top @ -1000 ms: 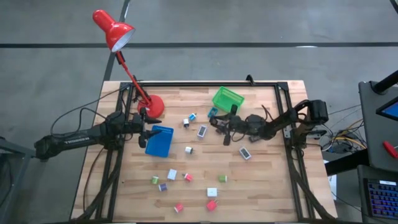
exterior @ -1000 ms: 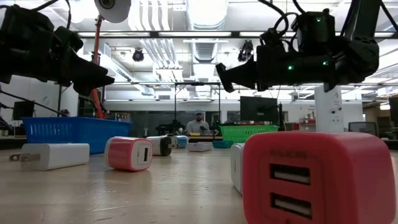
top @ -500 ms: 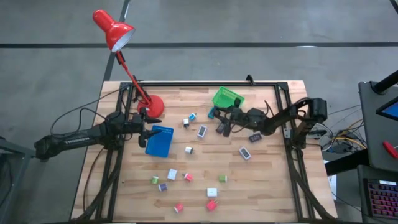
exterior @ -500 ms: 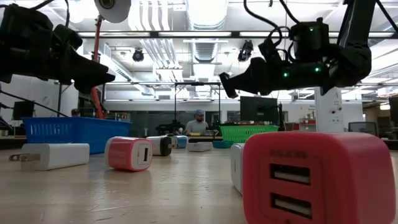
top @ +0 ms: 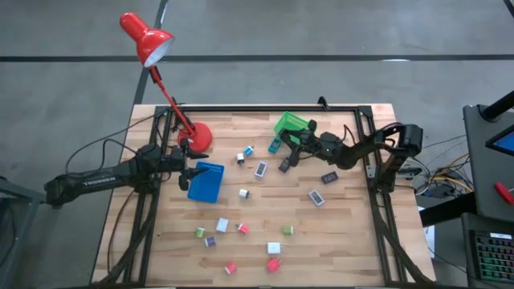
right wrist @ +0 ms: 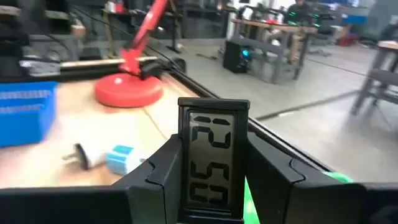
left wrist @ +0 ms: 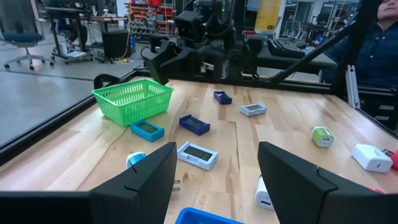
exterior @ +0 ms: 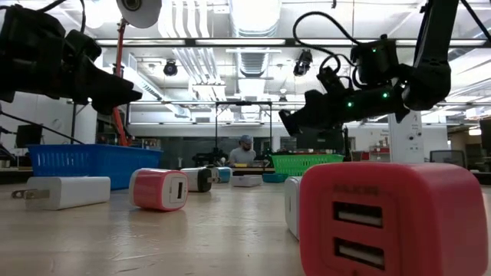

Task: Pick & Place Office items
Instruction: Put the black digital clock into the green basket

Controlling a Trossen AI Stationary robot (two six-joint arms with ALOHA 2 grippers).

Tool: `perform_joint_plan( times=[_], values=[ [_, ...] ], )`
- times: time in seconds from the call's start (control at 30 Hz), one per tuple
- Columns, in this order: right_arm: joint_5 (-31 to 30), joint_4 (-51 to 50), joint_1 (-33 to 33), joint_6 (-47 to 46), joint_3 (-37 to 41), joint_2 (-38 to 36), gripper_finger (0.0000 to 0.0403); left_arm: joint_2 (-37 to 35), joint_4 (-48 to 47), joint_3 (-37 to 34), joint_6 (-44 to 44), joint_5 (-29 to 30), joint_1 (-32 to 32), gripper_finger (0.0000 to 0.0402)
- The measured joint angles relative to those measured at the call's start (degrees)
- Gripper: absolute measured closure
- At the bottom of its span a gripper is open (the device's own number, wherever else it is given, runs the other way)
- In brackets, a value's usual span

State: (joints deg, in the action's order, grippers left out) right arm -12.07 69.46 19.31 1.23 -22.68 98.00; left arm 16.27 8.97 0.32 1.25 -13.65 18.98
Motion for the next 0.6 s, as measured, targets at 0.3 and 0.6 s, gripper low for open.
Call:
perform_joint_plan(
  times=[0.3, 0.6],
  values=[
    [-3.12, -1.19, 1.78, -1.37, -0.05, 0.00, 0.0271, 0.02, -0.08, 0.00, -0.66, 0.00, 0.00, 0.0168],
    [-6.13, -8.59, 4.41, -4.29, -0.44, 0.00, 0.0271, 0.00, -0.92, 0.00, -1.07, 0.00, 0.00, 0.0168]
  ],
)
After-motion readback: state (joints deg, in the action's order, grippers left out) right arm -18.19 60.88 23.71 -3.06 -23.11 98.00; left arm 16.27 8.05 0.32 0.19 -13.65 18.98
